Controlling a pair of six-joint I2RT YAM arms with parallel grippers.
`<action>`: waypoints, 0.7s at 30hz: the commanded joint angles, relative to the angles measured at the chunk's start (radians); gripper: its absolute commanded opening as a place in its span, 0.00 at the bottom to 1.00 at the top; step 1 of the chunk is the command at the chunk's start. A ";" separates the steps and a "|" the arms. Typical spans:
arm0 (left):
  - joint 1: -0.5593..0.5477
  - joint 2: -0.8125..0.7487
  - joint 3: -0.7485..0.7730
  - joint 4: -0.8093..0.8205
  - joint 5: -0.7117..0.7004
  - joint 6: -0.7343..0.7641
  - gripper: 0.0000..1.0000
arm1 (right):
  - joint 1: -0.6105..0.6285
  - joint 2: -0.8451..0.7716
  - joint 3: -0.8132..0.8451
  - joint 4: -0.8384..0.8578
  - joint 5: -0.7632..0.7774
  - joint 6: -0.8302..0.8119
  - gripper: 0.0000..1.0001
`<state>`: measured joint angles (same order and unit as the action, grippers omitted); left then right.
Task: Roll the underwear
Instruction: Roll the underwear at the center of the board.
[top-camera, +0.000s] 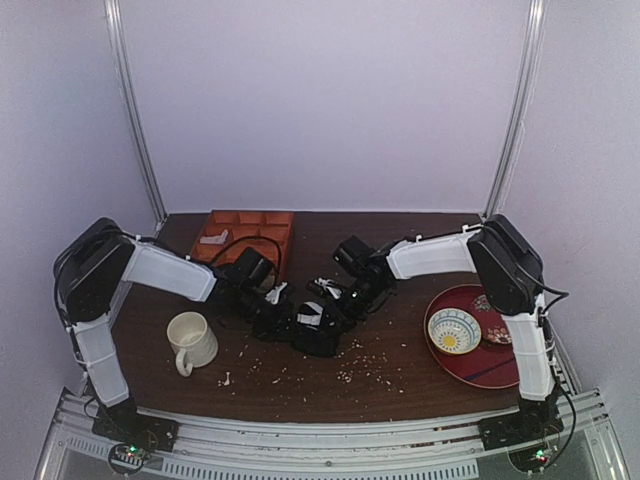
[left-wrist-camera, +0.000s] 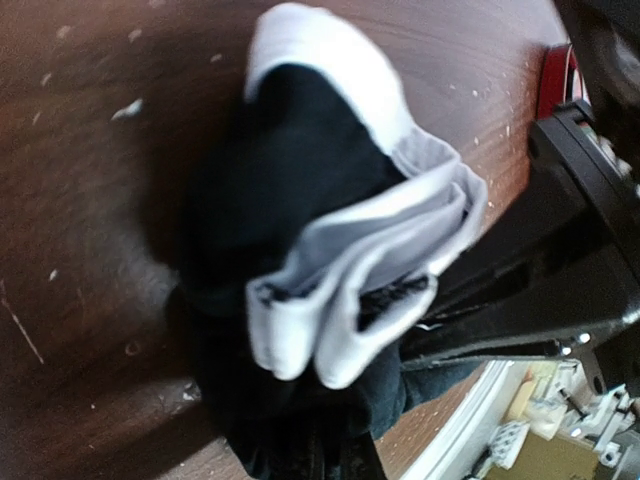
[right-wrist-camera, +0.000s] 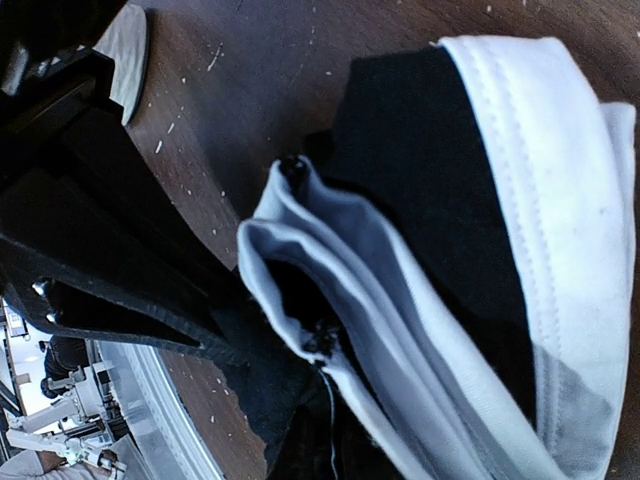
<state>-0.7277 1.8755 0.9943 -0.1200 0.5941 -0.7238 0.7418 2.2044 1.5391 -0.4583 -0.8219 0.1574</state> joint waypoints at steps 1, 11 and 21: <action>-0.007 0.004 -0.081 0.014 -0.053 -0.131 0.00 | 0.016 -0.015 0.000 -0.037 0.044 -0.029 0.00; 0.001 0.015 -0.125 0.023 -0.074 -0.212 0.00 | 0.016 -0.053 -0.052 0.020 0.033 -0.022 0.06; 0.015 0.000 -0.138 -0.056 -0.093 -0.202 0.00 | -0.003 -0.125 -0.133 0.071 0.044 -0.019 0.10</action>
<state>-0.7208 1.8545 0.8989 0.0006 0.5873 -0.9222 0.7467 2.1407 1.4528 -0.3775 -0.8013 0.1493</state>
